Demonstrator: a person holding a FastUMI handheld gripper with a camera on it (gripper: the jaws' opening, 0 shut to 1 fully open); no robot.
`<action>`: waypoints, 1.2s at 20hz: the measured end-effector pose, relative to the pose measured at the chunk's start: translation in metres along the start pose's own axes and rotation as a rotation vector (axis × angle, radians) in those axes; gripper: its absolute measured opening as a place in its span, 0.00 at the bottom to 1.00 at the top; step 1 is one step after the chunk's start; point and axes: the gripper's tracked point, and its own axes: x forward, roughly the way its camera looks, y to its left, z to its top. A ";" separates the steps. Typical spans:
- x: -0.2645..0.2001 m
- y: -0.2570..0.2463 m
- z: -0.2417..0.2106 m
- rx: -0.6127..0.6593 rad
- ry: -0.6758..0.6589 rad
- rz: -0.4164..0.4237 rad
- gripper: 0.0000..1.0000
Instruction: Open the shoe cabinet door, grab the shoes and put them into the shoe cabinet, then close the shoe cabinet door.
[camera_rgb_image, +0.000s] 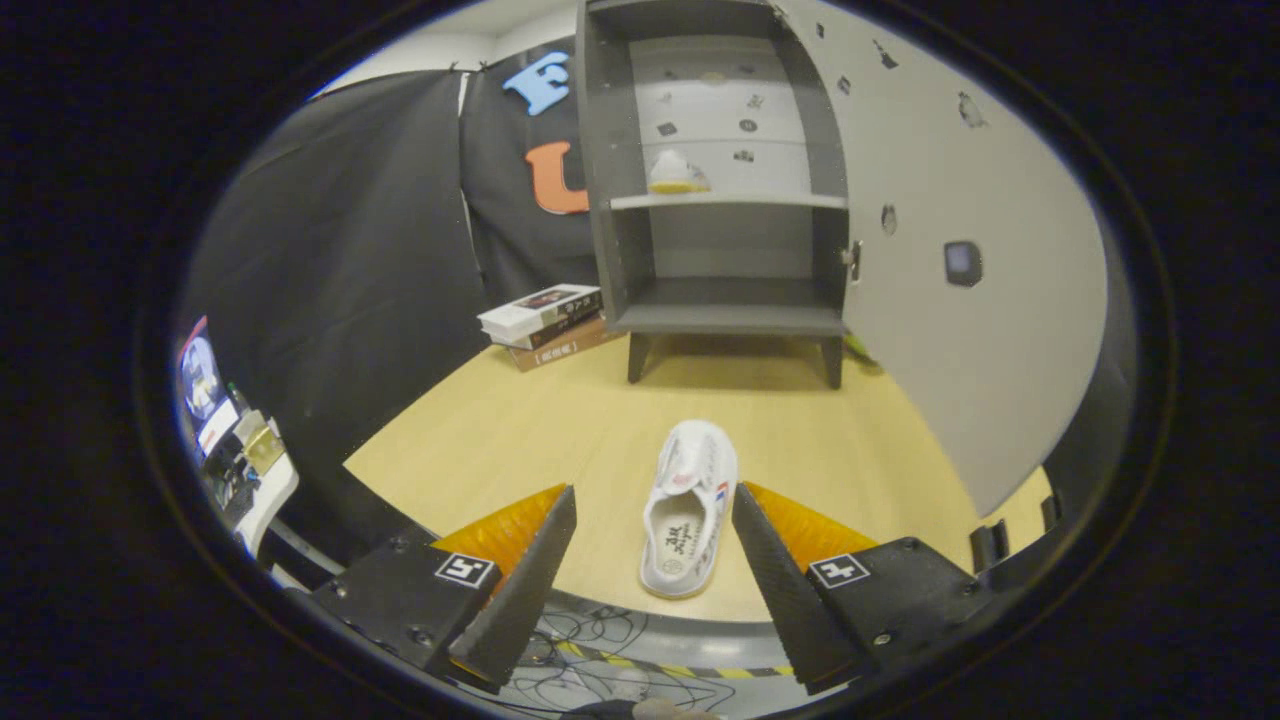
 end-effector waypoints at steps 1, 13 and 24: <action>0.015 0.004 -0.010 -0.002 0.029 -0.004 0.99; 0.127 0.002 -0.044 -0.022 0.143 -0.110 1.00; 0.161 -0.003 -0.021 -0.089 0.108 -0.065 0.97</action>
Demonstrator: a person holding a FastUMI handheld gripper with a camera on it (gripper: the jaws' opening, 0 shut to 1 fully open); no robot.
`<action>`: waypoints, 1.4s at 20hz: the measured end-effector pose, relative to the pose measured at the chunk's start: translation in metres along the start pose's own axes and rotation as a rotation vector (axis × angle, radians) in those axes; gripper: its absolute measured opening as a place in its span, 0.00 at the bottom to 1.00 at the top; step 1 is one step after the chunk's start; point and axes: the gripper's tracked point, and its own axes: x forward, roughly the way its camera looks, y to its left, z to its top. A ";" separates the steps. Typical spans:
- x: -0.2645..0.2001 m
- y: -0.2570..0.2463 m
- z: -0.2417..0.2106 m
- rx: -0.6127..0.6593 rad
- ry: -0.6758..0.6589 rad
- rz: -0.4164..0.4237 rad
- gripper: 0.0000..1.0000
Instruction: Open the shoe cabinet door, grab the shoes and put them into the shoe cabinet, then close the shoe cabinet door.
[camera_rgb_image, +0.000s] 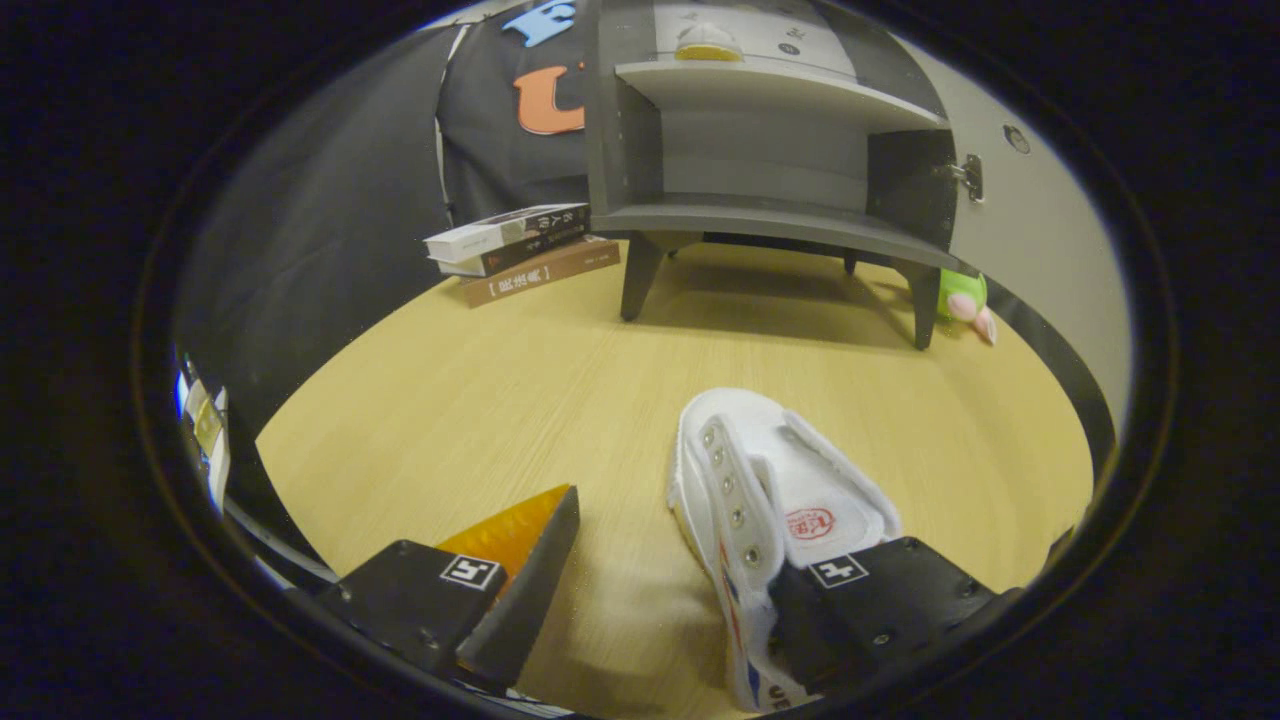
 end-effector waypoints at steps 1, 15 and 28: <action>0.002 -0.004 -0.002 -0.015 0.006 -0.013 0.87; -0.049 -0.023 0.047 -0.018 -0.014 -0.085 0.12; -0.160 -0.098 0.240 0.015 -0.264 -0.220 0.12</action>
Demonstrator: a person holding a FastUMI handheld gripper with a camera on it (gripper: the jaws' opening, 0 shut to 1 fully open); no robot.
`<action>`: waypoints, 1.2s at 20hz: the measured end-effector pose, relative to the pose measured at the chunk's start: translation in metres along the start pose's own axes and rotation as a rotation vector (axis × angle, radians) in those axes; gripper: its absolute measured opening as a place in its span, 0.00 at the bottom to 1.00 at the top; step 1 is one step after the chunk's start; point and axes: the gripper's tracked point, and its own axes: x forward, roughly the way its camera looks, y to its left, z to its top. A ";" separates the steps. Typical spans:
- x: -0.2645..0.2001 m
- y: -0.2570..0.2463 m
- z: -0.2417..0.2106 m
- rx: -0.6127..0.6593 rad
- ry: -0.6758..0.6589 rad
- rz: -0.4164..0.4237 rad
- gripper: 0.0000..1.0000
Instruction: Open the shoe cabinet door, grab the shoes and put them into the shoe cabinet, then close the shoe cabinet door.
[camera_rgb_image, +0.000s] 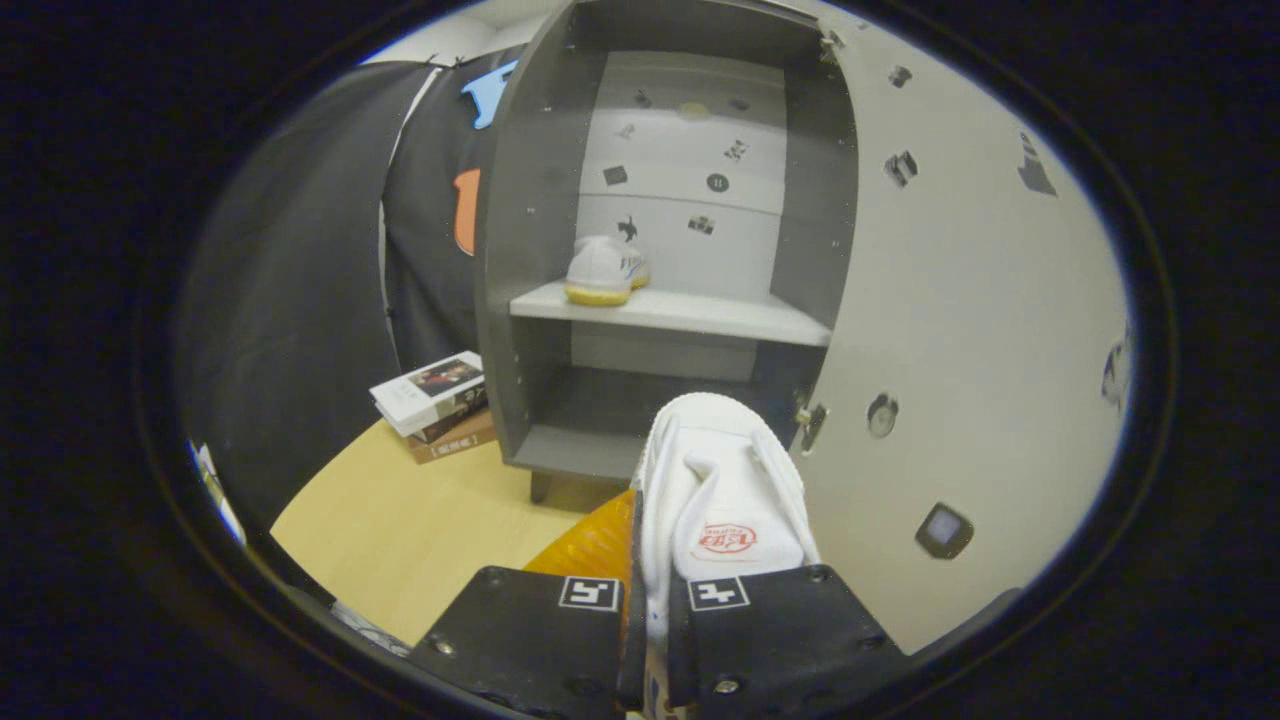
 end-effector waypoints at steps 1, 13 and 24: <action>0.003 -0.005 0.015 0.006 -0.013 0.001 0.12; 0.090 -0.027 0.157 -0.017 -0.139 0.015 0.12; 0.204 -0.029 0.235 0.007 -0.160 -0.008 0.12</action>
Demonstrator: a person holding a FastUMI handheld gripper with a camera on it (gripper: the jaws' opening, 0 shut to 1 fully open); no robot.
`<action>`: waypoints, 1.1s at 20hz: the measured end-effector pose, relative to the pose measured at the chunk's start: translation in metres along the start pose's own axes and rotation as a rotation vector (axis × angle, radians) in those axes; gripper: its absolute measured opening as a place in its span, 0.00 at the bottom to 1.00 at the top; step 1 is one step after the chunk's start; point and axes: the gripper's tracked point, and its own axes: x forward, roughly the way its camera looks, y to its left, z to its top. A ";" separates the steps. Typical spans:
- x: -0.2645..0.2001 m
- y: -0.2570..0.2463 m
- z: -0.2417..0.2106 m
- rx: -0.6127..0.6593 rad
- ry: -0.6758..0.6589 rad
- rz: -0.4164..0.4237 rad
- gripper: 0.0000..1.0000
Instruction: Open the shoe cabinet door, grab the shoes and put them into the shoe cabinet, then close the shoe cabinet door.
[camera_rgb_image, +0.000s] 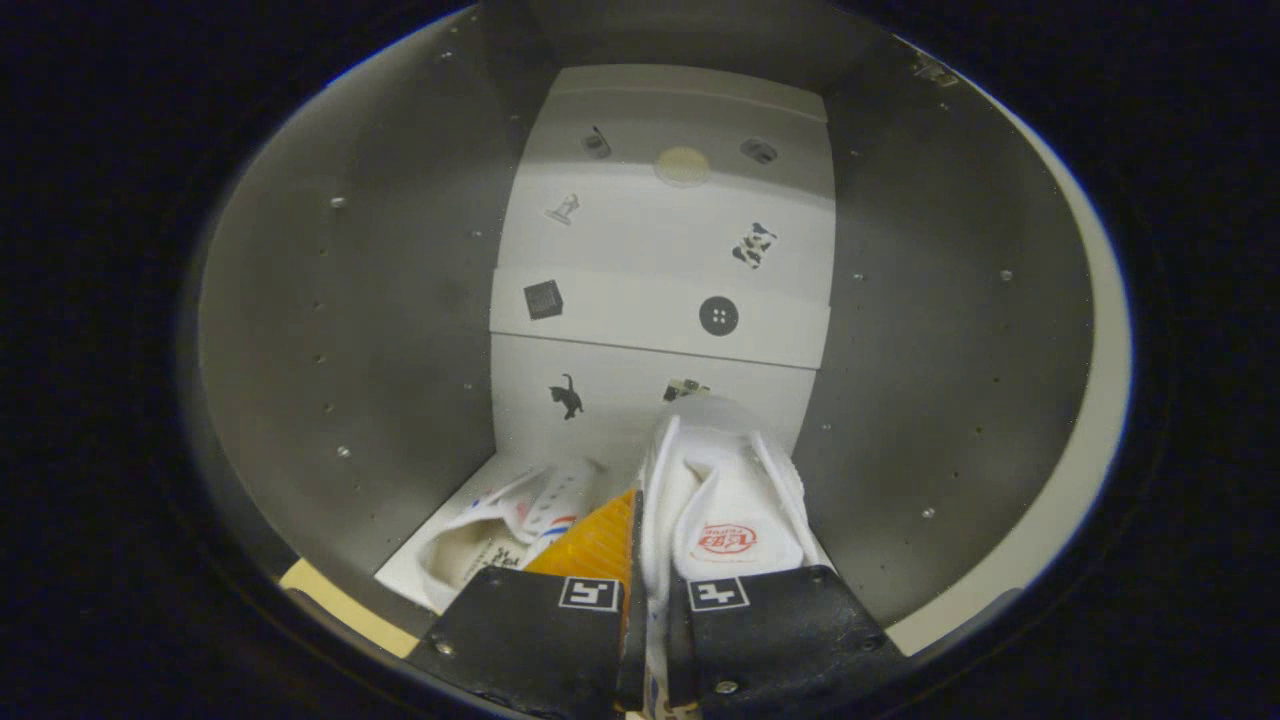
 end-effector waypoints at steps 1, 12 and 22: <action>0.010 -0.001 0.000 0.004 0.006 -0.001 0.12; 0.073 0.000 -0.028 0.009 0.126 -0.010 0.12; 0.090 0.008 -0.056 0.100 0.266 -0.005 0.12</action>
